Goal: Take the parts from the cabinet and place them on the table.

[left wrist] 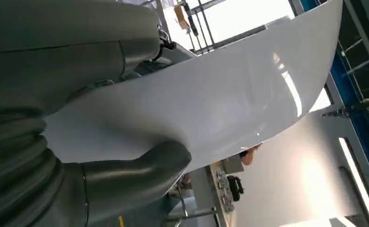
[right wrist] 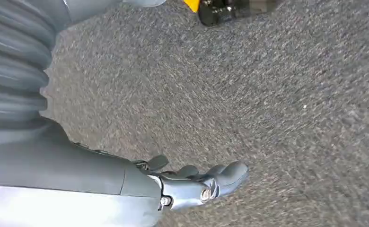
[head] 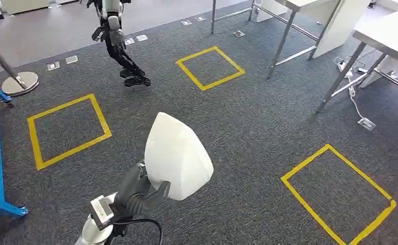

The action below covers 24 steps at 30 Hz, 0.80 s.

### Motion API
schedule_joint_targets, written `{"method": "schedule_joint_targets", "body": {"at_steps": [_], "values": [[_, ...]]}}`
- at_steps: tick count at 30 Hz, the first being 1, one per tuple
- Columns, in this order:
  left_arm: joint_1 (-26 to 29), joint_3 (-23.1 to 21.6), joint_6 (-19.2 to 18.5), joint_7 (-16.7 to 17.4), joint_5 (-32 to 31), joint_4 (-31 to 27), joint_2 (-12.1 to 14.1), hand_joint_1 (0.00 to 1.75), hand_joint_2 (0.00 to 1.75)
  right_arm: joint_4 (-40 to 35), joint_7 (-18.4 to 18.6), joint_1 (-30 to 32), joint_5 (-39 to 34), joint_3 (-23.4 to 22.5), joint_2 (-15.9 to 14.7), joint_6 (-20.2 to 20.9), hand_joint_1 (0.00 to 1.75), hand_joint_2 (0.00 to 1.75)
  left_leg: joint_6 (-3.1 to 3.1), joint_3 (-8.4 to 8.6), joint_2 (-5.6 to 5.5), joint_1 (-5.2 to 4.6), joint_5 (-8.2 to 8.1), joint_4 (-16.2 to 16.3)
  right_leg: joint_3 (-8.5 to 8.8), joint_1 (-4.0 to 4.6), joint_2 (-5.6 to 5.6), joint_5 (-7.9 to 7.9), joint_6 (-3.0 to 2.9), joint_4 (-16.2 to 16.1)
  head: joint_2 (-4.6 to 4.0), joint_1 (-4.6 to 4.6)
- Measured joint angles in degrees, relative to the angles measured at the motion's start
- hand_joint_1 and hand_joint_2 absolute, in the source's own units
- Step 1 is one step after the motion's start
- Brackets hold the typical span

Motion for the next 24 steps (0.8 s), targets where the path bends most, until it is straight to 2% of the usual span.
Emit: {"method": "schedule_joint_targets", "body": {"at_steps": [1, 4, 5, 6, 7, 8, 9, 10, 11, 12, 13, 14, 15, 16, 17, 19, 20, 21, 22, 23, 24], "values": [[-0.2, 0.0, 0.0, 0.0, 0.0, 0.0, 0.0, 1.75, 1.75, 0.0, 0.0, -0.1, 0.1, 0.0, 0.0, 0.0, 0.0, 1.75, -0.36, 0.1, 0.49, -0.21, -0.2, 0.0, -0.05, 0.15, 0.61, 0.48, -0.27, -0.2, 0.0, -0.16], [-0.4, 0.0, 0.0, 0.0, 0.0, 0.0, -0.4, 1.75, 1.75, 0.0, 0.2, 0.2, 0.1, 0.0, 0.0, 0.0, 0.0, 1.75, -1.2, 0.69, 2.32, -0.17, -0.24, -0.4, -0.4, 0.29, 2.65, 0.67, -1.07, -0.4, 0.0, -0.15], [-0.5, 0.0, 0.0, 0.0, 0.0, 0.0, -0.5, 1.75, 1.75, 0.0, 0.3, 0.3, 0.1, 0.0, 0.0, 0.0, 0.0, 1.75, -1.71, 0.71, 1.44, 0.04, -0.76, 0.0, 0.13, -0.47, 3.29, 1.08, -1.43, -1.0, 0.0, -0.15], [-0.7, 0.0, 0.0, 0.0, 0.0, 0.0, -0.5, 1.75, 1.75, 0.0, 0.4, 0.3, 0.2, 0.0, 0.0, 0.0, 0.0, 1.75, -1.98, 0.05, -1.79, 0.16, -2.1, 2.0, 0.17, -0.55, 3.83, 1.13, -1.64, -1.0, 0.0, -0.37], [-0.7, -0.1, -0.1, 0.0, 0.0, 0.0, -0.5, 1.75, 1.75, 0.0, 0.4, 0.0, 0.2, 0.0, 0.0, -0.1, 0.0, 1.75, -2.17, -1.77, -4.05, 0.35, -4.35, 5.9, 0.1, -0.62, 4.54, 1.24, -1.89, -1.0, 0.0, -0.57], [-0.6, -0.1, -0.2, 0.0, 0.0, 0.2, -0.5, 1.75, 1.75, 0.0, 0.3, -0.2, 0.2, 0.0, 0.0, -0.1, 0.0, 1.75, -2.32, -4.11, -5.06, 0.51, -6.59, 10.9, 0.01, -0.62, 5.39, 1.26, -1.93, -1.0, 0.0, -0.81], [-0.6, -0.1, -0.4, -0.1, 0.0, 0.5, -0.3, 1.75, 1.75, 0.0, 0.3, -0.2, 0.3, 0.0, 0.0, -0.2, 0.0, 1.75, -2.45, -6.36, -5.45, 0.55, -8.28, 15.3, -0.06, -0.61, 6.22, 1.28, -1.95, -1.0, 0.0, -0.96], [-0.6, -0.1, -0.5, -0.2, 0.0, 0.7, -0.3, 1.75, 1.75, 0.0, 0.3, -0.2, 0.3, 0.0, 0.0, -0.2, 0.0, 1.75, -2.52, -7.87, -5.54, 0.54, -8.67, 18.0, -0.09, -0.61, 7.02, 1.29, -1.95, -0.9, 0.0, -1.01], [-0.7, -0.1, -0.6, -0.2, 0.2, 0.9, -0.3, 1.75, 1.75, 0.0, 0.4, -0.1, 0.4, 0.0, 0.0, -0.2, 0.0, 1.75, -2.5, -7.95, -5.55, 0.57, -7.5, 17.7, -0.04, -0.62, 7.9, 1.29, -1.93, -0.9, 0.0, -1.03], [-0.9, -0.1, -0.7, -0.2, 0.3, 1.1, -0.3, 1.75, 1.75, 0.0, 0.5, 0.0, 0.6, 0.0, 0.1, -0.1, 0.0, 1.75, -2.44, -6.71, -5.66, 0.65, -5.08, 14.6, 0.01, -0.65, 8.78, 1.29, -1.88, -0.8, 0.0, -1.09], [-1.2, -0.1, -0.8, -0.2, 0.5, 1.2, -0.3, 1.75, 1.75, 0.0, 0.6, 0.0, 0.7, 0.0, 0.1, 0.0, 0.0, 1.75, -2.34, -4.58, -6.12, 0.75, -2.25, 9.8, 0.05, -0.71, 9.62, 1.27, -1.73, -0.6, 0.0, -1.12], [-1.4, -0.1, -0.9, -0.2, 0.5, 1.3, -0.3, 1.75, 1.75, 0.0, 0.7, 0.0, 0.9, 0.0, 0.3, 0.1, 0.0, 1.75, -2.33, -2.09, -7.92, 0.97, 0.46, 4.2, 0.04, -0.79, 10.43, 1.2, -1.46, -0.5, 0.0, -1.16], [-1.5, -0.1, -1.0, -0.2, 0.5, 1.4, -0.2, 1.75, 1.75, 0.0, 0.8, 0.0, 1.0, 0.0, 0.3, 0.2, 0.0, 1.75, -2.3, -0.84, -11.08, 1.27, 0.54, 1.1, -0.17, -0.75, 11.12, 1.22, -1.11, -0.4, 0.0, -1.25], [-1.4, -0.1, -1.0, -0.4, 0.5, 1.4, -0.2, 1.75, 1.75, 0.0, 0.9, -0.2, 1.2, 0.0, 0.3, 0.2, 0.0, 1.75, -2.13, -0.67, -10.96, 1.37, 0.47, 0.3, -0.58, -0.59, 12.02, 1.14, -0.68, 0.0, 0.0, -1.2], [-1.4, -0.1, -1.0, -0.5, 0.5, 1.6, -0.1, 1.75, 1.75, 0.0, 1.0, -0.1, 1.2, 0.0, 0.3, 0.2, 0.0, 1.75, -1.87, -0.79, -10.4, 1.1, 0.48, 0.4, -0.83, -0.74, 12.47, 1.38, -0.21, -0.2, 0.0, -1.07], [-1.6, -0.1, -1.1, -0.6, 0.5, 1.7, 0.0, 1.75, 1.75, 0.0, 1.2, 0.4, 1.5, 0.0, 0.5, 0.5, 0.0, 1.75, -0.98, -0.59, -9.26, 0.73, 0.68, 0.4, -1.09, -1.12, 13.66, 1.81, 0.71, -0.8, 0.0, -1.09], [-1.7, -0.1, -1.2, -0.7, 0.5, 1.8, -0.1, 1.75, 1.75, 0.0, 1.2, 0.5, 1.8, 0.0, 0.6, 0.5, 0.0, 1.75, -0.36, -0.5, -8.29, 1.1, 1.1, -0.1, -1.16, -1.07, 12.73, 1.72, 0.92, -0.5, 0.0, -1.07], [-1.8, -0.1, -1.2, -0.8, 0.5, 1.8, -0.1, 1.75, 1.75, 0.0, 1.2, 0.5, 1.8, 0.0, 0.7, 0.5, 0.0, 1.75, -0.1, -0.48, -7.65, 1.03, 1.2, -0.3, -1.79, -0.71, 8.73, 0.68, 1.05, 0.9, 0.02, -0.64], [-1.8, -0.1, -1.2, -1.0, 0.5, 1.8, 0.0, 1.75, 1.75, 0.0, 1.2, 0.3, 1.9, 0.0, 0.8, 0.4, 0.0, 1.75, 0.12, -0.54, -6.83, 0.91, 1.17, -0.3, -3.49, -0.64, 6.68, -1.51, 1.29, 4.2, 0.0, -0.28], [-1.8, 0.0, -1.2, -1.0, 0.4, 1.9, 0.0, 1.75, 1.75, 0.0, 1.2, 0.0, 1.9, 0.0, 0.8, 0.3, 0.0, 1.75, 0.23, -0.59, -5.94, 0.77, 1.1, -0.2, -5.79, -0.68, 5.95, -3.95, 1.43, 9.0, 0.0, -0.2], [-1.9, 0.0, -1.2, -1.0, 0.3, 2.0, 0.0, 1.75, 1.75, 0.0, 1.2, -0.1, 1.9, 0.0, 0.8, 0.3, 0.0, 1.75, 0.37, -0.61, -4.92, 0.67, 1.01, -0.2, -8.21, -0.71, 5.81, -6.04, 1.54, 14.2, 0.0, -0.18]]}}
